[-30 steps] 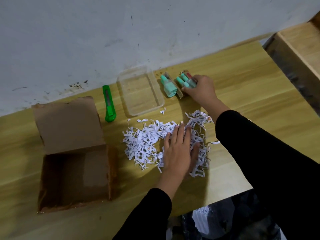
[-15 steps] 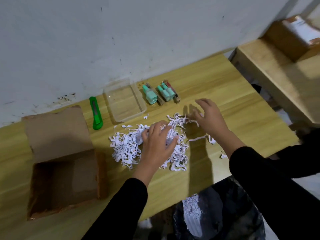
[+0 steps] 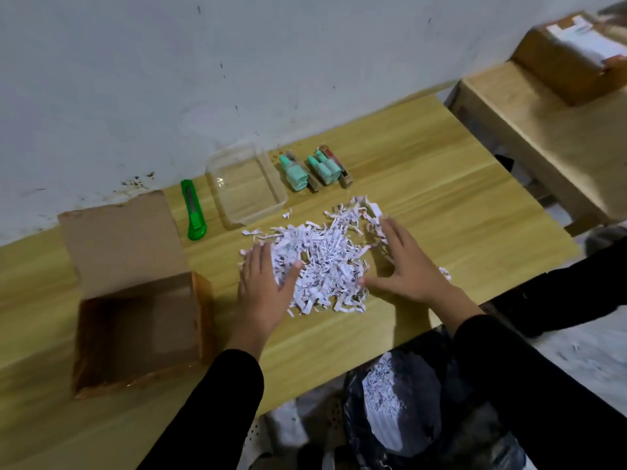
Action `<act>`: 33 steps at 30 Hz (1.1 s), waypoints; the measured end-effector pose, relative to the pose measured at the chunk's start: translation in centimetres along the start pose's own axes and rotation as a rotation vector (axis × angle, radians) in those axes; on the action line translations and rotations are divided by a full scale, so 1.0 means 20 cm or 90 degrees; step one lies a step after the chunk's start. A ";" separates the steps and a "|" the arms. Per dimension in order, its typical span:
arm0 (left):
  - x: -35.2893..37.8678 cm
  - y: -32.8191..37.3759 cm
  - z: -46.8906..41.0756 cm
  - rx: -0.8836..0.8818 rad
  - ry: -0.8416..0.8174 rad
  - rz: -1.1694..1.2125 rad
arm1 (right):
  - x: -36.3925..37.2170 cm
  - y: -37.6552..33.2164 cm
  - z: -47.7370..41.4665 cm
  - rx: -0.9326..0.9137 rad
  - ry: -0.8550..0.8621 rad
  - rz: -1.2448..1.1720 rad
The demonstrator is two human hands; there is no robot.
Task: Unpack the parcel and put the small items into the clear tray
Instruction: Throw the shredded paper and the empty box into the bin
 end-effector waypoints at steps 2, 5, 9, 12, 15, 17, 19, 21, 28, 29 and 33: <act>0.03 0.03 0.00 0.070 -0.083 -0.006 | 0.05 -0.08 -0.02 -0.065 -0.035 0.066; 0.06 0.07 -0.02 0.196 -0.180 -0.049 | 0.10 -0.19 -0.09 -0.132 -0.079 0.144; 0.07 0.05 -0.01 0.304 -0.204 -0.129 | 0.12 -0.26 -0.16 -0.170 -0.094 0.247; 0.07 0.04 0.04 0.305 -0.137 -0.163 | 0.11 -0.27 -0.14 -0.192 -0.068 0.279; 0.10 0.09 0.08 0.302 -0.088 -0.182 | 0.13 -0.27 -0.08 -0.162 -0.089 0.214; 0.14 0.16 0.09 0.309 -0.093 -0.150 | 0.12 -0.26 -0.02 -0.127 -0.084 0.149; 0.17 0.24 0.11 0.329 -0.116 -0.101 | 0.06 -0.23 0.04 -0.083 -0.055 0.100; 0.20 0.34 0.13 0.358 -0.138 -0.056 | -0.03 -0.19 0.14 -0.032 -0.013 0.073; 0.38 0.78 0.34 0.454 -0.258 0.035 | -0.27 0.09 0.59 0.120 0.127 -0.008; 0.43 0.84 0.38 0.474 -0.284 0.043 | -0.28 0.14 0.68 0.156 0.140 -0.008; 0.64 0.97 0.59 0.561 -0.404 0.014 | -0.22 0.35 1.02 0.245 0.189 -0.047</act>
Point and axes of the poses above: each hand's wrist, its own z-axis away from the middle knuckle, its own x-axis out of the palm, y = z × x, the point moved 4 cm from there along -z, towards the middle knuckle, and after that the axes turned 5 degrees about z, right-handed, at the moved point
